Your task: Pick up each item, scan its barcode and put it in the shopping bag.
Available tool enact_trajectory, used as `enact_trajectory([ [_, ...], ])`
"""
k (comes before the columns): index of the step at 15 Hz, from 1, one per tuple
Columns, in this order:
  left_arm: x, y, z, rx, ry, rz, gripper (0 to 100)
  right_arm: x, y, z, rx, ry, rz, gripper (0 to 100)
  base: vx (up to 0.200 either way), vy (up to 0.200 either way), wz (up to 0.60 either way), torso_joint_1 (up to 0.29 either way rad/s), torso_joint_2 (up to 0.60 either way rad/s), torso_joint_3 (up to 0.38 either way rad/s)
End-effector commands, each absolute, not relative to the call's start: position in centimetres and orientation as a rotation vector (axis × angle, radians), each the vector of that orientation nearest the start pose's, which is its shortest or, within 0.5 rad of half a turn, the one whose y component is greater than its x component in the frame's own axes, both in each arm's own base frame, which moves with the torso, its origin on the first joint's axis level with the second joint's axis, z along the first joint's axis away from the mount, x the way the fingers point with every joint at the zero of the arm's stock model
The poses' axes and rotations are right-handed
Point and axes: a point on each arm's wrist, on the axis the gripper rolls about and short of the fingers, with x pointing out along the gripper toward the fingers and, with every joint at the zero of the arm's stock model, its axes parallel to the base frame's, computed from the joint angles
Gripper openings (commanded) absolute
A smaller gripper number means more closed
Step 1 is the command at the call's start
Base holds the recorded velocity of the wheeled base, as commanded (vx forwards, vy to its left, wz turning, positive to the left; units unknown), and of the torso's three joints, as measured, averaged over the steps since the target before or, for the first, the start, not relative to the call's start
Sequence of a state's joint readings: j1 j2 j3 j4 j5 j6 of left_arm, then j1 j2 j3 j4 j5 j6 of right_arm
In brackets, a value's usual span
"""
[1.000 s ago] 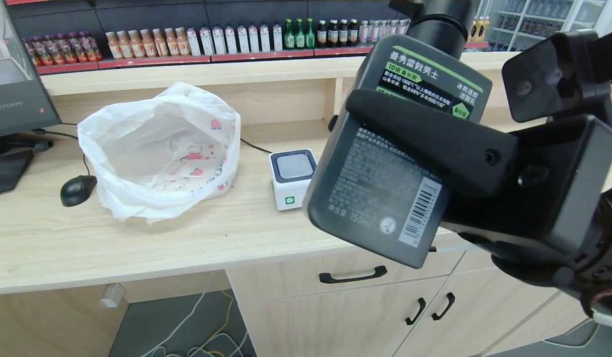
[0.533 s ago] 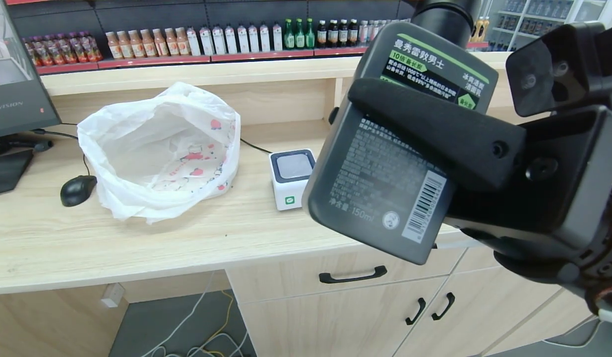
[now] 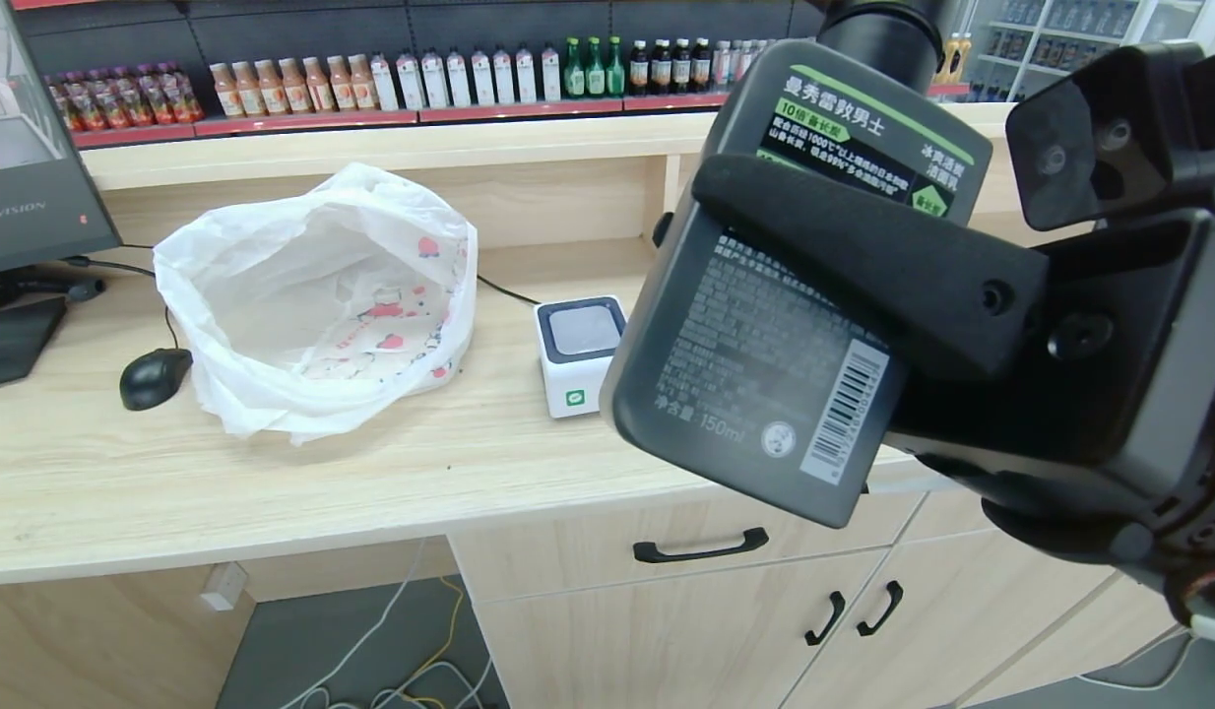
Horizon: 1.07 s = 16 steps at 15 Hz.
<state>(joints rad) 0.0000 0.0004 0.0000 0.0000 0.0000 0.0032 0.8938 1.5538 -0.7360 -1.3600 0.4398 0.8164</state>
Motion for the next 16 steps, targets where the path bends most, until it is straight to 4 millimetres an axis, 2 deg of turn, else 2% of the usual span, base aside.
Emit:
enact_trajectory([
  [1,-2.3,0.0,7.5,0.003,0.000,-0.002,100,15.3,20.6,27.4,0.800,0.002,1.464,0,0.000,0.000,0.00,0.000,0.00,0.000],
  [5,-2.3,0.0,7.5,0.003,0.000,-0.002,100,15.9,20.5,26.3,0.736,-0.018,1.413,0,0.000,0.000,0.00,0.000,0.00,0.000],
  [7,-2.3,0.0,7.5,0.003,0.000,0.000,100,17.2,20.2,24.7,0.611,-0.080,1.292,0,0.000,0.000,0.00,0.000,0.00,0.000],
  [9,-2.3,0.0,7.5,0.003,0.000,0.000,100,19.1,17.9,22.6,0.500,-0.106,1.108,0,0.000,0.000,0.00,0.000,0.00,0.000],
  [12,-2.3,0.0,7.5,0.003,0.000,0.000,100,20.5,14.2,19.8,0.305,-0.114,0.895,0,0.000,0.000,0.00,0.000,0.00,0.000],
  [16,-2.3,0.0,7.5,0.003,0.000,0.000,100,21.8,12.9,21.2,0.200,-0.252,0.563,0,0.000,0.000,0.00,0.000,0.00,0.000],
])
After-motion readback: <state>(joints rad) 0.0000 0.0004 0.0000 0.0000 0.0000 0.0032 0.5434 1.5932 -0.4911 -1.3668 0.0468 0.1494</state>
